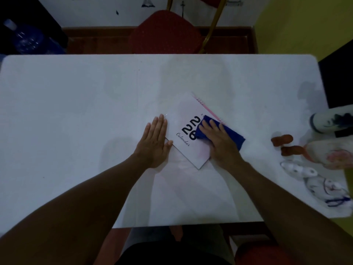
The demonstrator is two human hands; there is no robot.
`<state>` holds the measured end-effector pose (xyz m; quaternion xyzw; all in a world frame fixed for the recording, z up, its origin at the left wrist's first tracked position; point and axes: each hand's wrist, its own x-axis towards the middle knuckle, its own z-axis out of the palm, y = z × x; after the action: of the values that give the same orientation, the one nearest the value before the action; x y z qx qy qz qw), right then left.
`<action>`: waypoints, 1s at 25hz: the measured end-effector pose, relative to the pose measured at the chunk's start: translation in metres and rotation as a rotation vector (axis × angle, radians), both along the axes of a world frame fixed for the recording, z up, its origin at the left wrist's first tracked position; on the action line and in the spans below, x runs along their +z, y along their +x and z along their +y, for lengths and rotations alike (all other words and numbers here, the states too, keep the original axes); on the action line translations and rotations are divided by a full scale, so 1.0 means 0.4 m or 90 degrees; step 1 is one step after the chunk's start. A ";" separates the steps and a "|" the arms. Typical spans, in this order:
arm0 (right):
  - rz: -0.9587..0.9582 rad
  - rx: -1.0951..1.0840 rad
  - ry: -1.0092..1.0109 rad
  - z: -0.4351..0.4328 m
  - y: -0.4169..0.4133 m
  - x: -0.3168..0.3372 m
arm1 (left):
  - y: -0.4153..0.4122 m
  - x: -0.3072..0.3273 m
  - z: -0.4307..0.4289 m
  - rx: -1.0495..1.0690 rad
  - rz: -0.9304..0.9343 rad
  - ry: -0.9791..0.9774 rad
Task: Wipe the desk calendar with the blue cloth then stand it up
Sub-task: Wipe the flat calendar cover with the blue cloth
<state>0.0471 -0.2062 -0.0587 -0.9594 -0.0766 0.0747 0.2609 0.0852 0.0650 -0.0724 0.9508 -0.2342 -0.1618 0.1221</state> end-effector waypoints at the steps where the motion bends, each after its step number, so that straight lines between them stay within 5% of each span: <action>1: -0.005 -0.014 0.014 0.041 -0.017 -0.006 | 0.000 -0.002 0.000 0.000 0.007 0.001; 7: -0.005 0.257 0.060 0.009 -0.160 -0.001 | -0.001 -0.002 0.001 0.002 0.008 -0.003; 12: 0.019 0.135 0.032 -0.109 -0.032 0.029 | -0.001 -0.001 0.000 0.005 -0.006 -0.009; 20: 0.049 0.053 0.041 0.141 0.241 -0.014 | 0.003 -0.017 0.002 0.007 0.015 0.005; 25: 0.005 0.086 0.053 0.127 0.084 0.004 | 0.002 -0.020 0.003 0.006 0.022 0.011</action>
<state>0.0806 -0.1555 -0.0572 -0.9400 -0.1431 0.0927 0.2955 0.0861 0.0662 -0.0806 0.9499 -0.2266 -0.1792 0.1188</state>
